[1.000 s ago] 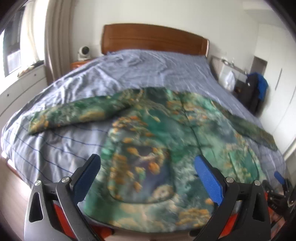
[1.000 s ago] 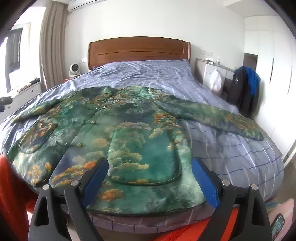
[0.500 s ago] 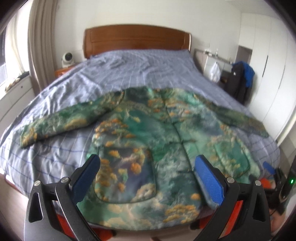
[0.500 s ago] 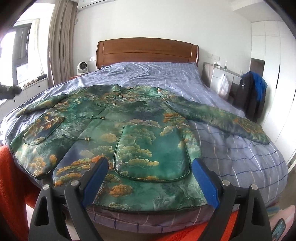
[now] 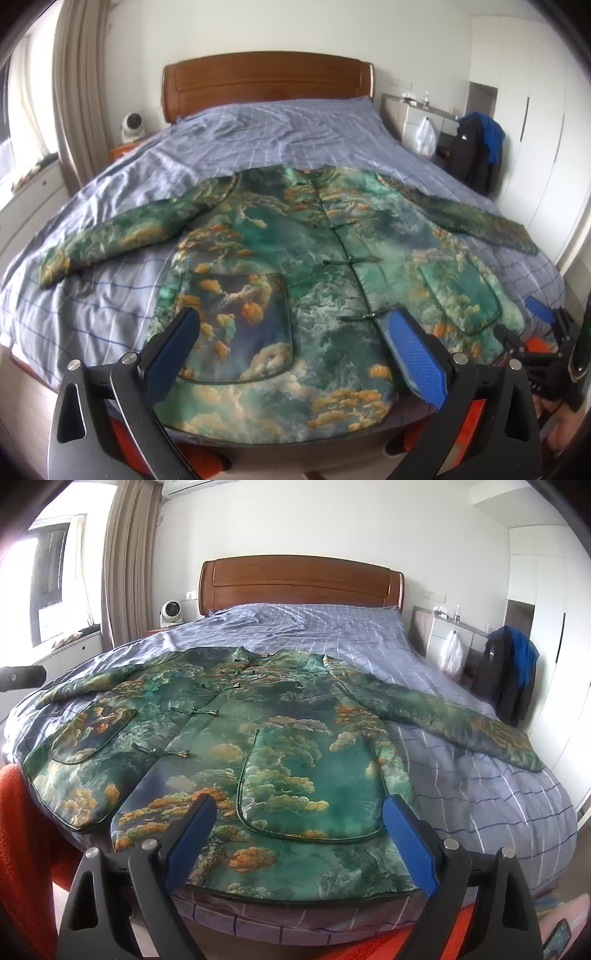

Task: Fold large clothes
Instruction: 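Release the hem and hold both tools above the flattened jacket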

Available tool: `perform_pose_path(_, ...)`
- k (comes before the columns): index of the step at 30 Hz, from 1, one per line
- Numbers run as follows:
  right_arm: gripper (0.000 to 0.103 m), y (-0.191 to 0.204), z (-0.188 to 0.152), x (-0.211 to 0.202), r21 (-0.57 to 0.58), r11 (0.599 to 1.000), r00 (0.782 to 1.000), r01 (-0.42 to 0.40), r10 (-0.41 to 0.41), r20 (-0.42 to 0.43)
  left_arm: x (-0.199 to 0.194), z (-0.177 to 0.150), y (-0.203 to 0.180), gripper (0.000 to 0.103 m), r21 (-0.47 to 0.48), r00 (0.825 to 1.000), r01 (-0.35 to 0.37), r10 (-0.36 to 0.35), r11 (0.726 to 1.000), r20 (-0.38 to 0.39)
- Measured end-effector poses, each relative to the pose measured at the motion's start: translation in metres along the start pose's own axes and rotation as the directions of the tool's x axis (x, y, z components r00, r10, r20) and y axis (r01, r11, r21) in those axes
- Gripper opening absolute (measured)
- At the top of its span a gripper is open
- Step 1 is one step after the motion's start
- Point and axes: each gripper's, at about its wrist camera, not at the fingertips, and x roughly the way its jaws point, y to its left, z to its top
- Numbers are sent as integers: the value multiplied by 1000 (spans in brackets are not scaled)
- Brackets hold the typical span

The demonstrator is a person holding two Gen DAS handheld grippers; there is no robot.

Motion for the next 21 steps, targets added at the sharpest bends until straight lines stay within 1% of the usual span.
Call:
perform_pose_path(2,91,2,0,0,-5,1000,1000,-4,4,1,-2,0,-4,102,14,1000,-7,6,1000,19)
perform_pose_path(5,91,3,0,-1,-11,1000,1000,-7,7,6,-1,0,-6,102,28,999,-18,17,999,29)
perform_pose_path(13,91,4,0,0,-11,1000,1000,-9,9,-2,10,-6,-4,102,20,999,-47,47,999,-15)
perform_pose_path(21,91,6,-2,5,-19,1000,1000,-13,13,-18,15,-12,-10,102,86,994,-109,111,990,-22)
